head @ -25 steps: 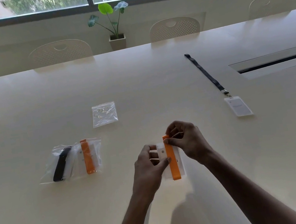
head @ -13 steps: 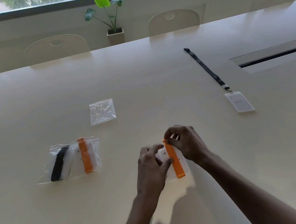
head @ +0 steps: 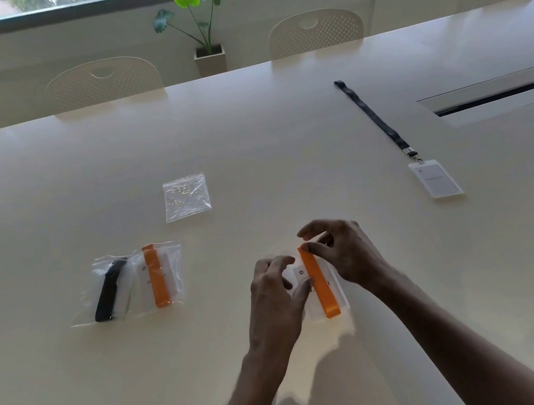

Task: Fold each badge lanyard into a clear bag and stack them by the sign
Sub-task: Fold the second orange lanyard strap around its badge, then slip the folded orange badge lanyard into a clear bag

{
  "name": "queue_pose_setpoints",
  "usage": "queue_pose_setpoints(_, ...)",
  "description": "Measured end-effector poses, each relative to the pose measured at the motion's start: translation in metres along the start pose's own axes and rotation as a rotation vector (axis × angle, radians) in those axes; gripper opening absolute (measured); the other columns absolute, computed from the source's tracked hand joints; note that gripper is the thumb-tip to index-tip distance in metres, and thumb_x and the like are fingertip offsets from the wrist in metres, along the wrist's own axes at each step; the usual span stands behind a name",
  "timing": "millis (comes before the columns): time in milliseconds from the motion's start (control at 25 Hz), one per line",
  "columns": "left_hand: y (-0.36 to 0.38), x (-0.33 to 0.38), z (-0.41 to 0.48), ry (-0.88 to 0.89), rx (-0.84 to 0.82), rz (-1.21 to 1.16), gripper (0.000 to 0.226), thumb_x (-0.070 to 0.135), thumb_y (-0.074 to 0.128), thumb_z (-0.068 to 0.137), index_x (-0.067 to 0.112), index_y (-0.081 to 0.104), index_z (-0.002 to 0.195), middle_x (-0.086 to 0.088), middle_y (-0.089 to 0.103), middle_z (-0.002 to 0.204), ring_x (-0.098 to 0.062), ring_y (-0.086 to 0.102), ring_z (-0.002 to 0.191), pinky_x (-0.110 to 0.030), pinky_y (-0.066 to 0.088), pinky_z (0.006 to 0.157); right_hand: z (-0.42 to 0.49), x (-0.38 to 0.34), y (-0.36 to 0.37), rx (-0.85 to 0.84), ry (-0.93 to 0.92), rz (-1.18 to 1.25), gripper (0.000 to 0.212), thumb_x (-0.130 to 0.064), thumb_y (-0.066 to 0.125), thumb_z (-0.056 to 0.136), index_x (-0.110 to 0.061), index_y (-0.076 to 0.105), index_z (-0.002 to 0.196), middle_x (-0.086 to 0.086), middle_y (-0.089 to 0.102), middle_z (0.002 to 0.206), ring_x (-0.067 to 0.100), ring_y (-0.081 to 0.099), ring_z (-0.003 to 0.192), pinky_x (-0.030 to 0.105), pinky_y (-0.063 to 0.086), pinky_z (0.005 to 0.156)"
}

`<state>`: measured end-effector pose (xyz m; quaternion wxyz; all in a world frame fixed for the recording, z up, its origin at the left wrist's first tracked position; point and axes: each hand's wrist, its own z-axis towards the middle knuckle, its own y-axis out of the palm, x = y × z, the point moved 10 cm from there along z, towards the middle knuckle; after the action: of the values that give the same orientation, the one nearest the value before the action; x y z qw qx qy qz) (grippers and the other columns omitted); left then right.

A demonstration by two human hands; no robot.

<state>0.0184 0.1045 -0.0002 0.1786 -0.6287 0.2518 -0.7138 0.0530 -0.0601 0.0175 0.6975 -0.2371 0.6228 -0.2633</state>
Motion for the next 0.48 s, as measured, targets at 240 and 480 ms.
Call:
queue_pose_setpoints(240,-0.019,0.001,0.01,0.03,0.048,0.07,0.045,0.035,0.077,0.092,0.022,0.063,0.133,0.001,0.061,0.129,-0.009,0.064,0.094,-0.023,0.059,0.084,0.017,-0.025,-0.009,0.068,-0.075,-0.121,0.031,-0.033,0.073,0.095,-0.015,0.071,0.12,0.004,0.074,0.119,0.009,0.067,0.096,0.028,0.06,0.082)
queue_pose_setpoints(480,-0.087,-0.008,0.068,0.071,0.19,0.246,0.039,0.023,0.07,0.096,0.014,0.063,0.134,-0.013,0.062,0.129,-0.028,0.063,0.116,-0.045,0.054,0.101,0.083,-0.1,0.028,0.05,-0.21,-0.209,0.026,-0.031,0.072,0.097,-0.016,0.072,0.118,0.003,0.073,0.113,0.021,0.07,0.099,0.037,0.058,0.084)
